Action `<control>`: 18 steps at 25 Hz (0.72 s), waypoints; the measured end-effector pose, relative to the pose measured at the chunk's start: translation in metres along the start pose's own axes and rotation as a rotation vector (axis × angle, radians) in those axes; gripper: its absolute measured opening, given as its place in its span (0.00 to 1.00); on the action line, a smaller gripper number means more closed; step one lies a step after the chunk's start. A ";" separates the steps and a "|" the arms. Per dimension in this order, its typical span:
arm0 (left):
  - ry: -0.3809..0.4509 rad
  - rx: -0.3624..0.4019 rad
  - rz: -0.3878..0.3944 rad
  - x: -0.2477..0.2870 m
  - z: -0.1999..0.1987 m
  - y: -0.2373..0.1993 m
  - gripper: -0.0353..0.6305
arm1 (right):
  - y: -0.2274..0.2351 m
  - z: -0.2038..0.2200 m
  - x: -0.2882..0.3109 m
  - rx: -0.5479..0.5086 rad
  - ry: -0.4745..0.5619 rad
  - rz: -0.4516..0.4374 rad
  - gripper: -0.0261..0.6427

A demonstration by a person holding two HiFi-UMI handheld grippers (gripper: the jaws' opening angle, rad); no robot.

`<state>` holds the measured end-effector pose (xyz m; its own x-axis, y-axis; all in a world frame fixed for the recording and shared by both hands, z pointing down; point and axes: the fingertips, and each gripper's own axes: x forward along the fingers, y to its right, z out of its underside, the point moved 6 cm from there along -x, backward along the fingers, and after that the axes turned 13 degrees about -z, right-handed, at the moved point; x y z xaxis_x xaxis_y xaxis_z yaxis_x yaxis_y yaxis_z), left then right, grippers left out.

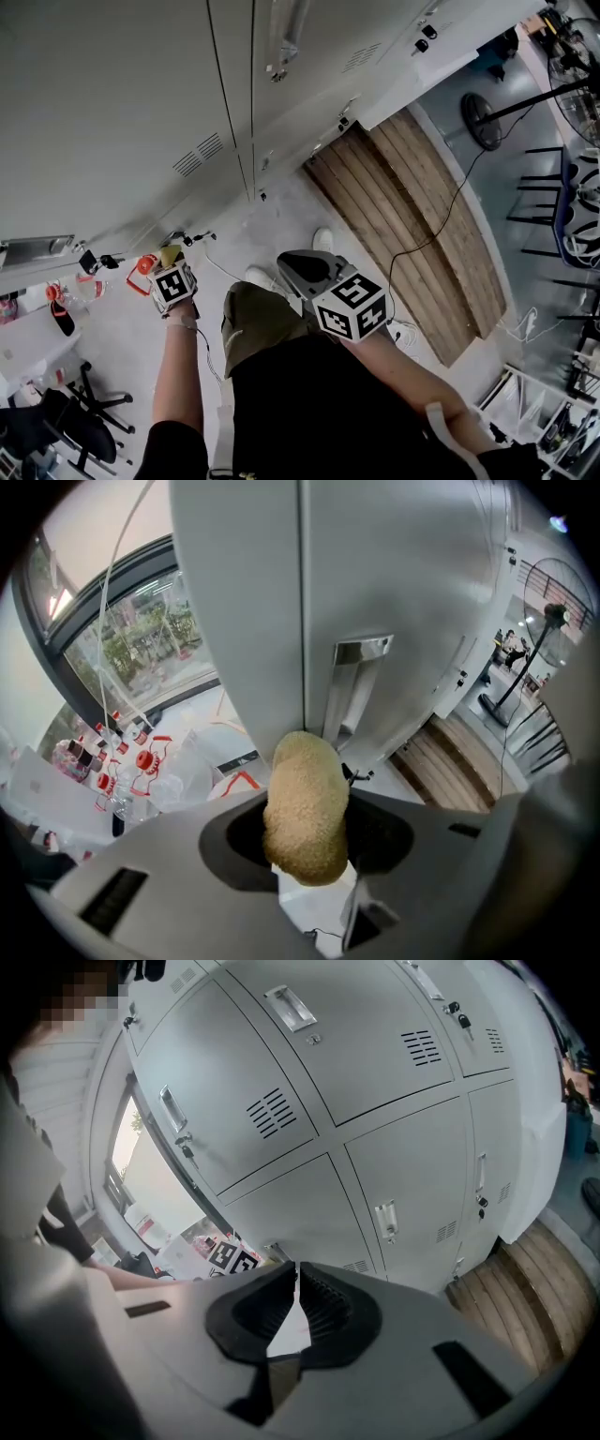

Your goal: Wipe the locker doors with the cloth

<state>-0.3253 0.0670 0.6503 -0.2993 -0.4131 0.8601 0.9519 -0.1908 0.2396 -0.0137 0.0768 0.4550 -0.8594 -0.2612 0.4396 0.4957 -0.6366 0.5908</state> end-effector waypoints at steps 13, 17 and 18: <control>0.042 -0.160 0.040 -0.016 -0.020 0.008 0.29 | 0.001 -0.008 -0.014 0.001 0.013 0.009 0.08; 0.053 -0.200 0.034 -0.031 -0.028 0.006 0.29 | 0.004 -0.020 -0.016 -0.023 0.004 -0.025 0.08; 0.060 -0.210 0.029 -0.036 -0.030 0.006 0.30 | 0.005 -0.024 -0.017 -0.030 0.001 -0.035 0.08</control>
<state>-0.3109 0.0535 0.6073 -0.2815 -0.4722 0.8353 0.9277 -0.3565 0.1111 0.0007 0.0606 0.4337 -0.8763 -0.2392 0.4182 0.4613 -0.6667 0.5854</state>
